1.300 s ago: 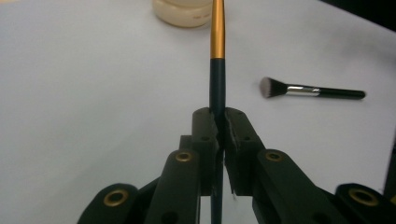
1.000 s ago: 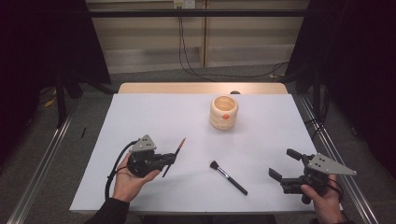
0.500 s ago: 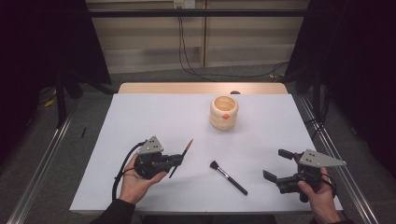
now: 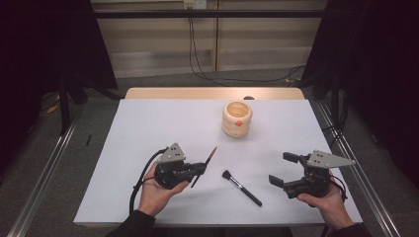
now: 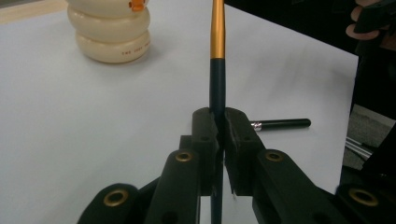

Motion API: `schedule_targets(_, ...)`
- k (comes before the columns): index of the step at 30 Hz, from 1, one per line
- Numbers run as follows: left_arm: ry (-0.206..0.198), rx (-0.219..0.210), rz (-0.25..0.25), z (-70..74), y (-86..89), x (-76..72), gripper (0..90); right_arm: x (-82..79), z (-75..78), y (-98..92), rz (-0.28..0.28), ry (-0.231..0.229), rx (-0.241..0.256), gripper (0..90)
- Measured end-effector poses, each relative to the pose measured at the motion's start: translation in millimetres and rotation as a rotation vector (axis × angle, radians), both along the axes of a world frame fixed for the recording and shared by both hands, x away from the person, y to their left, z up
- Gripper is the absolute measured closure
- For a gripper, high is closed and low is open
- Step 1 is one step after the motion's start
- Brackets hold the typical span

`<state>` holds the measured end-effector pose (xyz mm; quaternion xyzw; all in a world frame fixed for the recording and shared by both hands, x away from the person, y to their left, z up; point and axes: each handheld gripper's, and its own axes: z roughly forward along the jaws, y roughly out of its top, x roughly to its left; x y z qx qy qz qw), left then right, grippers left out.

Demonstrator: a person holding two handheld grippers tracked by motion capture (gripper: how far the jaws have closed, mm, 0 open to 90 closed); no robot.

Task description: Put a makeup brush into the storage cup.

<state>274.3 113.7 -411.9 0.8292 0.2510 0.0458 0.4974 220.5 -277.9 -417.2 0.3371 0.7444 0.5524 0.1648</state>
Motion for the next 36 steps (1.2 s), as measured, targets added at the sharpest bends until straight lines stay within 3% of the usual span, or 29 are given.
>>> schedule_targets(4, -0.007, -0.021, -0.012, 0.8, -7.0, -1.3, 83.6, 3.2, 4.1, 5.1, 0.018, -0.007, 0.011, 5.5)
schedule_targets(8, -0.015, -0.029, -0.016, 2.8, -13.2, -3.0, 83.5, 7.9, 8.7, 13.5, 0.059, 0.0, 0.037, 12.5)
schedule_targets(12, -0.021, -0.05, -0.022, 5.0, -17.8, -2.7, 83.5, 13.9, 13.8, 22.2, 0.061, 0.017, 0.046, 13.4)
schedule_targets(14, -0.029, -0.053, -0.028, 7.4, -21.3, -3.8, 83.6, 15.7, 18.4, 28.2, 0.069, -0.005, 0.04, 13.4)
schedule_targets(15, -0.033, -0.059, -0.035, 9.9, -24.4, -5.9, 83.5, 17.1, 23.4, 33.3, 0.068, -0.038, 0.04, 13.2)
schedule_targets(19, -0.059, -0.065, -0.056, 16.8, -34.0, -9.1, 83.5, 21.6, 28.0, 39.9, 0.088, -0.041, 0.066, 13.3)
schedule_targets(25, -0.057, -0.106, -0.043, 18.7, -42.3, -3.4, 83.6, 28.3, 34.3, 47.7, 0.106, -0.062, 0.082, 15.7)
schedule_targets(31, -0.071, -0.111, -0.054, 25.7, -49.8, 0.4, 83.5, 38.2, 44.9, 59.7, 0.179, -0.045, 0.111, 27.0)
schedule_targets(36, -0.075, -0.132, -0.046, 27.2, -52.0, 1.7, 83.5, 44.1, 48.6, 67.0, 0.207, -0.028, 0.14, 29.7)
